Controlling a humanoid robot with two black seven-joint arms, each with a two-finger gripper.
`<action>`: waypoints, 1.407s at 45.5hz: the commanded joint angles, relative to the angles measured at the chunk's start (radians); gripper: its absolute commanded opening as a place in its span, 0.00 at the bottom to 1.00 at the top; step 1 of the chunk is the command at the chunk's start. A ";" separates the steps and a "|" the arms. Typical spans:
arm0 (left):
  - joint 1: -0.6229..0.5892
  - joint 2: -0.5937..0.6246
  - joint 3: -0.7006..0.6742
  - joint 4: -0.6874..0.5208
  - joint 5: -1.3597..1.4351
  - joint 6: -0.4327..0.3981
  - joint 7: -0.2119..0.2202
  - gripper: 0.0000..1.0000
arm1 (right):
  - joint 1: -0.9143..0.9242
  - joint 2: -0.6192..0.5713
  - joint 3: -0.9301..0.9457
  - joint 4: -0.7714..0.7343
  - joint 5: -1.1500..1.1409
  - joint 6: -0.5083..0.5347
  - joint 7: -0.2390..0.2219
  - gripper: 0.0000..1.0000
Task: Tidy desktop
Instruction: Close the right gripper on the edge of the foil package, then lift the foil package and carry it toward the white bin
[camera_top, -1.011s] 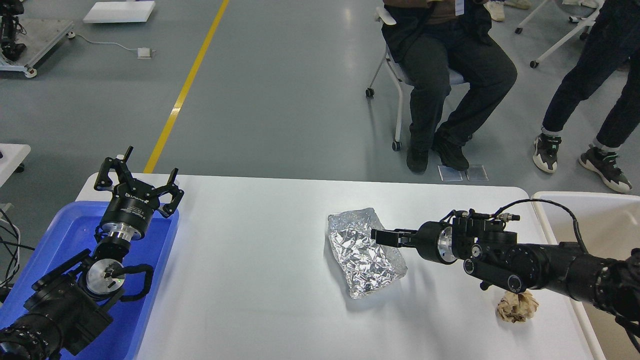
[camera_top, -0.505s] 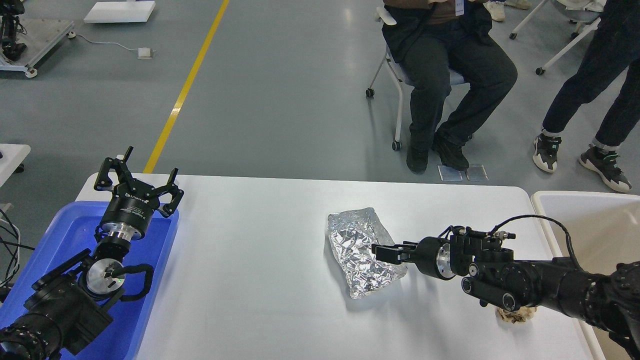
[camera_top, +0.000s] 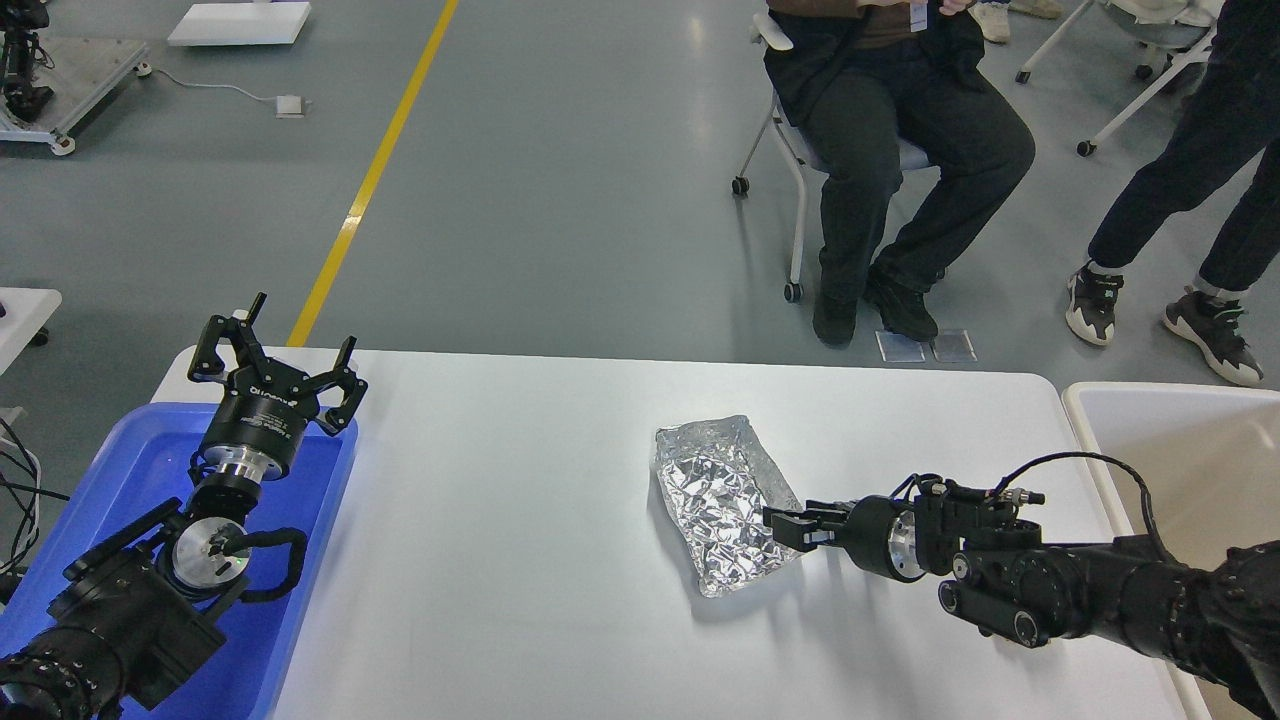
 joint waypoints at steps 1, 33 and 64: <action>0.000 0.000 0.000 0.000 0.000 0.000 0.000 1.00 | -0.016 0.013 -0.018 -0.033 0.000 -0.006 0.003 0.00; 0.000 0.000 0.000 0.000 0.000 -0.002 0.000 1.00 | 0.094 -0.177 0.076 0.289 0.098 -0.023 0.007 0.00; 0.000 0.000 0.000 0.000 0.000 -0.002 0.000 1.00 | 0.537 -0.621 -0.088 0.706 0.155 0.074 -0.003 0.00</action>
